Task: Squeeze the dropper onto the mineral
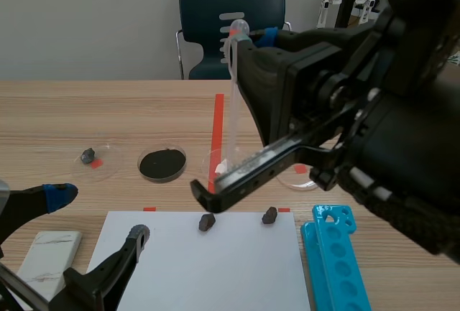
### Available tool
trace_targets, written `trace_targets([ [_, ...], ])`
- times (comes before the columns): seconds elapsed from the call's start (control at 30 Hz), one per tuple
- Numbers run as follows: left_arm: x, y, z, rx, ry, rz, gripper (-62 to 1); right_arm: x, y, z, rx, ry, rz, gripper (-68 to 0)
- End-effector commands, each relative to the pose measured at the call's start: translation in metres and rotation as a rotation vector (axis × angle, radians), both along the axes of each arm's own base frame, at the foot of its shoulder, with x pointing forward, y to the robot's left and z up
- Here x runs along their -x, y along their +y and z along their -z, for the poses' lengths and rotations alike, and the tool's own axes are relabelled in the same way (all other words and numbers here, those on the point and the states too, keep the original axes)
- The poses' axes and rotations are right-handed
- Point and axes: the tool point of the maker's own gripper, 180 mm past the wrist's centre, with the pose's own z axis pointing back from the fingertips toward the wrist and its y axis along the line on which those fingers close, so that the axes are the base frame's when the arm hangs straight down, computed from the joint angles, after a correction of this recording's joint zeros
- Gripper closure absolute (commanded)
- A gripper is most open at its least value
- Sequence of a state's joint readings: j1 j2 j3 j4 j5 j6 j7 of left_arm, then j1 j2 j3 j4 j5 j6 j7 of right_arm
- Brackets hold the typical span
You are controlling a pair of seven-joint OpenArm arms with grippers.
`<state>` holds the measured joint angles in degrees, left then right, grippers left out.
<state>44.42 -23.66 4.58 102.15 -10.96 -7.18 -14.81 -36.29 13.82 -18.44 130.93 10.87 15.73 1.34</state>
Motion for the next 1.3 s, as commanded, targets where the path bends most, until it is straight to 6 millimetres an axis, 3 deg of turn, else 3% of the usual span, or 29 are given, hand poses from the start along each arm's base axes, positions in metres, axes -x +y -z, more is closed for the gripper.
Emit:
trace_targets([
  [0.0, -0.003, -0.002, -0.011, 0.019, -0.033, 0.000, -60.2, 0.001, -0.002, -0.005, 0.001, -0.018, 0.005, -1.1],
  [0.23, -0.003, -0.002, -0.011, 0.019, -0.033, 0.000, -60.2, 0.003, -0.005, 0.003, 0.033, 0.006, 0.014, -1.1],
  [1.27, -0.003, -0.002, -0.011, 0.019, -0.033, 0.000, -60.2, 0.002, -0.005, 0.006, 0.077, -0.010, 0.018, -1.1],
])
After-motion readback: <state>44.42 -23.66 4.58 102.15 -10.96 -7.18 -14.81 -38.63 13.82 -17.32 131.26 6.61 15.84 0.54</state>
